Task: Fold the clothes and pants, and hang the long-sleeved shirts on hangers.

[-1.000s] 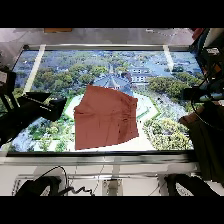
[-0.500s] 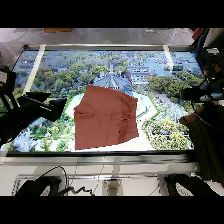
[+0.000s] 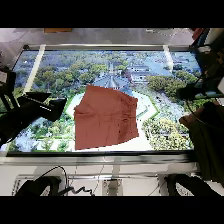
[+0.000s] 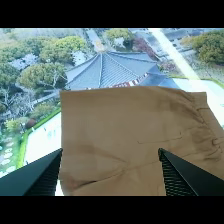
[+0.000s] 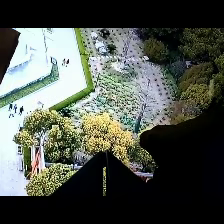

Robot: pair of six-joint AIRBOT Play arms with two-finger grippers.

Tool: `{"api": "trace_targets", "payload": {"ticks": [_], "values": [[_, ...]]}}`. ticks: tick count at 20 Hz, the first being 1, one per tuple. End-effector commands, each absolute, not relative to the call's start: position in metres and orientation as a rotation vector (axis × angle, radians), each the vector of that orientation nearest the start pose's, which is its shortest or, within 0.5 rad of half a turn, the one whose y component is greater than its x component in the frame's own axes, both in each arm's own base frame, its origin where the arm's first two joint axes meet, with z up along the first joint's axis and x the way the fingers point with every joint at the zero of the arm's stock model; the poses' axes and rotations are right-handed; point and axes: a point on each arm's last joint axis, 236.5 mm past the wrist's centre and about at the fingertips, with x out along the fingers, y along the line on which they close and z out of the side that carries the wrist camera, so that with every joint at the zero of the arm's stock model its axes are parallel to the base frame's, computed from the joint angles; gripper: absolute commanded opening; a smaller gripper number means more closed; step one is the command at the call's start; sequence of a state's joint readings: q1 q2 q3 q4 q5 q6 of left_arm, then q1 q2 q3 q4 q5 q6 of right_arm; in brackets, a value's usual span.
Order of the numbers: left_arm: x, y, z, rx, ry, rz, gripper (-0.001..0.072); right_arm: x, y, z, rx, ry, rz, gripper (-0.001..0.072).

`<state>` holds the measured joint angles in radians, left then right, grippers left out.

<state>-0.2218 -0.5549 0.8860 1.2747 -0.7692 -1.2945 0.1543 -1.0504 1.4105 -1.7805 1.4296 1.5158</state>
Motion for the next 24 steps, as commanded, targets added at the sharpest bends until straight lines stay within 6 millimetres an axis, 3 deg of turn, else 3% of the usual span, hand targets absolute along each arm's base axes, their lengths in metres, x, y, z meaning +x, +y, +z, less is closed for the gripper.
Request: {"api": "trace_targets", "payload": {"ticks": [1,3,4,6,7,8,9,10,11,13,17,19,24], "values": [[0.309,-0.119,0.220,0.062,0.403,-0.433,0.0694,0.338,0.003,0.097,-0.331,1.242,0.096,0.0019],[0.308,-0.120,0.220,0.057,0.404,-0.436,0.0694,0.306,0.029,0.026,-0.188,1.429,0.295,0.0018],[0.307,-0.122,0.221,0.042,0.404,-0.445,0.0694,0.285,0.059,0.000,-0.064,1.484,0.479,0.0018],[0.307,-0.124,0.221,0.033,0.406,-0.451,0.0694,0.253,0.119,-0.016,0.221,1.471,0.805,0.0019],[0.307,-0.124,0.221,0.033,0.406,-0.451,0.0694,0.250,0.134,-0.021,0.354,1.457,0.829,0.0020],[0.306,-0.124,0.220,0.033,0.408,-0.451,0.0694,0.252,0.140,-0.034,0.432,1.445,0.792,0.0023],[0.306,-0.124,0.219,0.035,0.414,-0.453,0.0694,0.253,0.139,-0.050,0.474,1.453,0.718,0.0121],[0.305,-0.124,0.218,0.035,0.417,-0.453,0.0681,0.255,0.137,-0.064,0.511,1.463,0.639,0.0370],[0.306,-0.124,0.218,0.034,0.418,-0.453,0.0657,0.257,0.135,-0.075,0.543,1.471,0.575,0.0493],[0.308,-0.118,0.217,-0.008,0.430,-0.417,0.0368,0.260,0.135,-0.091,0.587,1.497,0.511,0.0492],[0.319,-0.081,0.214,-0.122,0.455,-0.274,0.0366,0.263,0.151,-0.109,0.756,1.556,0.494,0.0492],[0.319,-0.056,0.202,-0.181,0.509,-0.189,0.0366,0.268,0.152,-0.119,0.784,1.550,0.484,0.0492],[0.292,-0.002,0.115,-0.273,0.906,-0.016,0.0366,0.278,0.147,-0.130,0.757,1.511,0.459,0.0480]]}}
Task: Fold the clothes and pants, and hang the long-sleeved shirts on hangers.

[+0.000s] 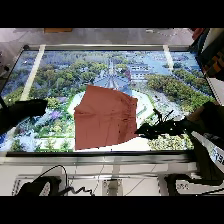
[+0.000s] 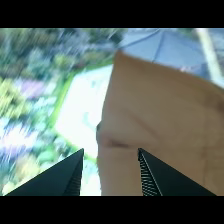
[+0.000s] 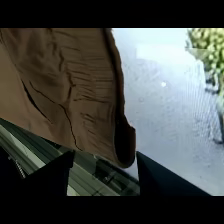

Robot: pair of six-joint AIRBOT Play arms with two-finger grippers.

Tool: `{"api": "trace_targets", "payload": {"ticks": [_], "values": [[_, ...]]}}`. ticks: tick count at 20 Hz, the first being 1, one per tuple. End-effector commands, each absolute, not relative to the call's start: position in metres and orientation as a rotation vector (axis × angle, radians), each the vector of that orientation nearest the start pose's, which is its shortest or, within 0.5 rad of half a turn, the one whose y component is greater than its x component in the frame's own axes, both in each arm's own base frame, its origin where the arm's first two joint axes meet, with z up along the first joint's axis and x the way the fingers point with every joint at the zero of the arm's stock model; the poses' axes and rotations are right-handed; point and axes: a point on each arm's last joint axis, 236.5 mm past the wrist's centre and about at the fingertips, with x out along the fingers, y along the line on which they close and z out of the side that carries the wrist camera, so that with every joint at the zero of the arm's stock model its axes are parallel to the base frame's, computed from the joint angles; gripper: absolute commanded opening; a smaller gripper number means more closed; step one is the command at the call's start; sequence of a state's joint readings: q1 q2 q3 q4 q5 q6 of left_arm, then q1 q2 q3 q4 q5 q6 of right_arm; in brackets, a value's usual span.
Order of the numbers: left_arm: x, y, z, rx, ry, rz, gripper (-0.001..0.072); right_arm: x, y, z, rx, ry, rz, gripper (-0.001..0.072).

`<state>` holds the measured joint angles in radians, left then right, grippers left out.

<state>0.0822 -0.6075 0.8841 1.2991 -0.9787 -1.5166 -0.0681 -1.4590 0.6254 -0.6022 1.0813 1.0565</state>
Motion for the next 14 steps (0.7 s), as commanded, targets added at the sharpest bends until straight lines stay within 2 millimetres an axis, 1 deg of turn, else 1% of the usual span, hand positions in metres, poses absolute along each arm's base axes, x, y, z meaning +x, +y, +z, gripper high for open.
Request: {"api": "trace_targets", "payload": {"ticks": [1,2,3,5,6,7,8,9,11,12,13,14], "values": [[0.287,0.002,0.096,-0.302,0.995,-0.005,0.0366,0.279,0.146,-0.131,0.752,1.507,0.458,0.0439],[0.283,0.000,0.078,-0.306,1.076,-0.027,0.0366,0.279,0.146,-0.131,0.746,1.505,0.463,0.0425],[0.279,-0.007,0.059,-0.297,1.155,-0.078,0.0366,0.279,0.146,-0.131,0.736,1.500,0.472,0.0425],[0.273,-0.028,0.025,-0.314,1.278,-0.215,0.0368,0.279,0.147,-0.132,0.719,1.496,0.477,0.0413],[0.272,-0.037,0.010,-0.336,1.316,-0.264,0.0420,0.279,0.149,-0.133,0.701,1.492,0.482,0.0364],[0.273,-0.044,-0.002,-0.358,1.344,-0.304,0.0506,0.279,0.152,-0.135,0.678,1.487,0.490,0.0330],[0.272,-0.048,-0.015,-0.371,1.374,-0.334,0.0504,0.279,0.156,-0.136,0.652,1.483,0.500,0.0267],[0.271,-0.048,-0.027,-0.384,1.407,-0.336,0.0501,0.278,0.160,-0.137,0.635,1.483,0.506,0.0214],[0.265,-0.049,-0.046,-0.386,1.467,-0.361,0.0491,0.277,0.167,-0.139,0.605,1.481,0.518,0.0165],[0.261,-0.050,-0.054,-0.378,1.491,-0.376,0.0485,0.275,0.170,-0.139,0.582,1.478,0.541,0.0055],[0.256,-0.050,-0.061,-0.360,1.510,-0.402,0.0446,0.273,0.172,-0.138,0.565,1.477,0.562,0.0022],[0.250,-0.051,-0.068,-0.348,1.526,-0.426,0.0443,0.272,0.172,-0.138,0.559,1.477,0.572,0.0022]]}}
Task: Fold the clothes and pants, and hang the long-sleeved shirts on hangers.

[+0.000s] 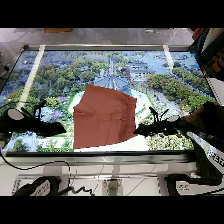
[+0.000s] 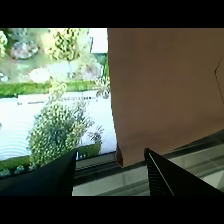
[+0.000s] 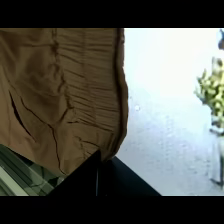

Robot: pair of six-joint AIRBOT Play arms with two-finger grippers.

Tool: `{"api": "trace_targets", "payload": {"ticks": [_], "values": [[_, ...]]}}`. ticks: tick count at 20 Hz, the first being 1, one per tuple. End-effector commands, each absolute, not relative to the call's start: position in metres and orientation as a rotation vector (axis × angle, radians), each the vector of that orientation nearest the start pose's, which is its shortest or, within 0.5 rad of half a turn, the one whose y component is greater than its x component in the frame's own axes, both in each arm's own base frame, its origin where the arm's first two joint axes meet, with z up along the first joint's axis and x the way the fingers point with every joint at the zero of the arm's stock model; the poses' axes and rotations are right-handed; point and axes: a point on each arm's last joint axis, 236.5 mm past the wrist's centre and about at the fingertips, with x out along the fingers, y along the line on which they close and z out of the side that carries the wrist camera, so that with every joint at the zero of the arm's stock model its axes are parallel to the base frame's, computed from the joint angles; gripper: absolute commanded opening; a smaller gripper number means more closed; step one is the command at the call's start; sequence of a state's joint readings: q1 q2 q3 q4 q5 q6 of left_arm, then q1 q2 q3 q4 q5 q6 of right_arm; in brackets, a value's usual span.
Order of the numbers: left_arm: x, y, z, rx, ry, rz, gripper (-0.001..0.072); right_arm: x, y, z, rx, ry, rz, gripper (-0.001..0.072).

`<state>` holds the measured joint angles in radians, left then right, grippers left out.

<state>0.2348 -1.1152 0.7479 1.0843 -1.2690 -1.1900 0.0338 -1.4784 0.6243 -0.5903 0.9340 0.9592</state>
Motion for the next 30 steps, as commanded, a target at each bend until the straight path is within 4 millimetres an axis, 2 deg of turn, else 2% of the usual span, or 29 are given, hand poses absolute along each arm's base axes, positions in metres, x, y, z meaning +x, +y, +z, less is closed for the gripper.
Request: {"api": "trace_targets", "payload": {"ticks": [1,4,6,8,11,12,14,15,16,17,19,21,23,24,26,27,30], "values": [[0.242,-0.053,-0.076,-0.346,1.550,-0.444,0.0443,0.271,0.173,-0.137,0.560,1.479,0.575,0.0022],[0.213,-0.058,-0.105,-0.375,1.625,-0.468,0.0442,0.271,0.173,-0.137,0.560,1.477,0.576,0.0022],[0.204,-0.062,-0.124,-0.408,1.627,-0.453,0.0442,0.271,0.173,-0.136,0.561,1.478,0.576,0.0022],[0.207,-0.079,-0.129,-0.472,1.575,-0.502,0.0442,0.270,0.174,-0.136,0.563,1.482,0.581,0.0022],[0.220,-0.085,-0.141,-0.550,1.525,-0.454,0.0440,0.266,0.176,-0.134,0.568,1.493,0.596,0.0022],[0.222,-0.089,-0.142,-0.584,1.518,-0.456,0.0391,0.265,0.177,-0.132,0.569,1.499,0.609,0.0022],[0.224,-0.098,-0.140,-0.614,1.500,-0.505,0.0235,0.268,0.181,-0.124,0.566,1.495,0.642,0.0022],[0.224,-0.100,-0.139,-0.617,1.496,-0.513,0.0198,0.273,0.183,-0.118,0.563,1.484,0.659,0.0022],[0.222,-0.102,-0.136,-0.608,1.497,-0.543,0.0042,0.278,0.185,-0.112,0.559,1.475,0.679,0.0022],[0.219,-0.106,-0.130,-0.589,1.490,-0.596,0.0018,0.283,0.187,-0.104,0.555,1.465,0.703,0.0021],[0.220,-0.111,-0.113,-0.570,1.470,-0.668,0.0018,0.295,0.191,-0.082,0.525,1.422,0.752,0.0021],[0.235,-0.111,-0.085,-0.522,1.394,-0.710,0.0017,0.313,0.192,-0.050,0.480,1.318,0.775,0.0020],[0.264,-0.110,-0.037,-0.456,1.244,-0.733,0.0017,0.328,0.193,-0.007,0.427,1.192,0.800,0.0020],[0.278,-0.113,-0.004,-0.427,1.146,-0.756,0.0017,0.333,0.193,0.019,0.396,1.117,0.813,0.0020],[0.301,-0.120,0.078,-0.357,0.902,-0.793,0.0017,0.335,0.193,0.073,0.334,0.969,0.835,0.0020],[0.305,-0.123,0.122,-0.299,0.779,-0.801,0.0018,0.331,0.194,0.104,0.297,0.887,0.848,0.0020],[0.289,-0.124,0.232,-0.089,0.462,-0.755,0.0017,0.298,0.200,0.182,0.141,0.681,0.883,0.0020]]}}
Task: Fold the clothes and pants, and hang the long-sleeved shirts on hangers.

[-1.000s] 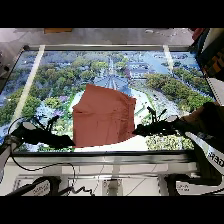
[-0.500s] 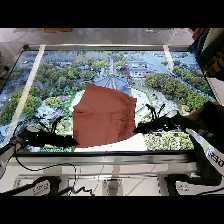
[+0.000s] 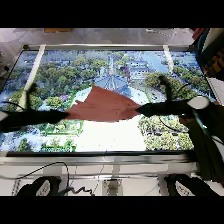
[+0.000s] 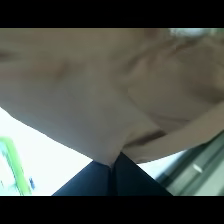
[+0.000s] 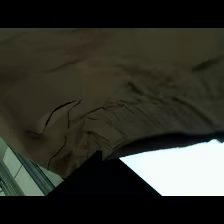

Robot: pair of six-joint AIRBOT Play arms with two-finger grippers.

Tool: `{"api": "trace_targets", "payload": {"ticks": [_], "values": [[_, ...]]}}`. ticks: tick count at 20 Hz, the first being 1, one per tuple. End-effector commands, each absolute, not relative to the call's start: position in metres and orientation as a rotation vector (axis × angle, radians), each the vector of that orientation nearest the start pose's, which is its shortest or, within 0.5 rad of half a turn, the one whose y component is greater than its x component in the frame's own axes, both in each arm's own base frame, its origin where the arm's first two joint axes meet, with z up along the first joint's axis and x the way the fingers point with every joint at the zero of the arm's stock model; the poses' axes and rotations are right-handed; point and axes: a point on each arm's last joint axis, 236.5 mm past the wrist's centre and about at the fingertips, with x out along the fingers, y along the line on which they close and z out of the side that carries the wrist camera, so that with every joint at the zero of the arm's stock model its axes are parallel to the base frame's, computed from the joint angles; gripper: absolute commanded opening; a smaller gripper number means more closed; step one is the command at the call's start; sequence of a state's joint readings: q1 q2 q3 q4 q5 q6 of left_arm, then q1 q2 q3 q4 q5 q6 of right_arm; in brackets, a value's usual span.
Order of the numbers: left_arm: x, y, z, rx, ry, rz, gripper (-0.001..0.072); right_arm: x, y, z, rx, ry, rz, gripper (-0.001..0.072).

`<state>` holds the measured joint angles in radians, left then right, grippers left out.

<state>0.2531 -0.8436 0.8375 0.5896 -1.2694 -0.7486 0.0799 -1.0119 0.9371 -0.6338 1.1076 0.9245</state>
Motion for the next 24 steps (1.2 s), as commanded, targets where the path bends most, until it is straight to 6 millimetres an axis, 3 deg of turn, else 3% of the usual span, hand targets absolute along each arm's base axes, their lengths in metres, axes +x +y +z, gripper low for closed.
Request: {"api": "trace_targets", "payload": {"ticks": [1,3,5,7,9,11,13,17,19,21,24], "values": [[0.277,-0.125,0.265,-0.032,0.353,-0.722,0.0017,0.282,0.205,0.204,0.119,0.631,0.894,0.0020],[0.249,-0.123,0.319,0.047,0.146,-0.637,0.0018,0.246,0.217,0.246,0.141,0.548,0.935,0.0020],[0.212,-0.125,0.357,0.107,-0.020,-0.578,0.0018,0.211,0.224,0.276,0.205,0.507,0.972,0.0020],[0.182,-0.128,0.374,0.167,-0.111,-0.539,0.0018,0.188,0.224,0.293,0.255,0.485,0.987,0.0020],[0.180,-0.117,0.365,0.177,-0.077,-0.474,0.0017,0.192,0.219,0.297,0.309,0.485,0.943,0.0019],[0.203,-0.095,0.333,0.186,0.032,-0.403,0.0017,0.215,0.213,0.281,0.308,0.528,0.865,0.0019],[0.233,-0.090,0.282,0.104,0.166,-0.429,0.0018,0.243,0.210,0.249,0.279,0.621,0.798,0.0019],[0.289,-0.104,0.160,-0.305,0.466,-0.538,0.0018,0.321,0.209,0.161,0.243,0.810,0.656,0.0020],[0.311,-0.103,0.101,-0.369,0.614,-0.521,0.0017,0.363,0.205,0.110,0.222,0.870,0.569,0.0021],[0.322,-0.120,0.067,-0.465,0.738,-0.560,0.0017,0.390,0.202,0.062,0.213,0.931,0.512,0.0020],[0.310,-0.166,0.037,-0.567,0.895,-0.683,0.0016,0.394,0.185,0.010,0.199,1.067,0.459,0.0021]]}}
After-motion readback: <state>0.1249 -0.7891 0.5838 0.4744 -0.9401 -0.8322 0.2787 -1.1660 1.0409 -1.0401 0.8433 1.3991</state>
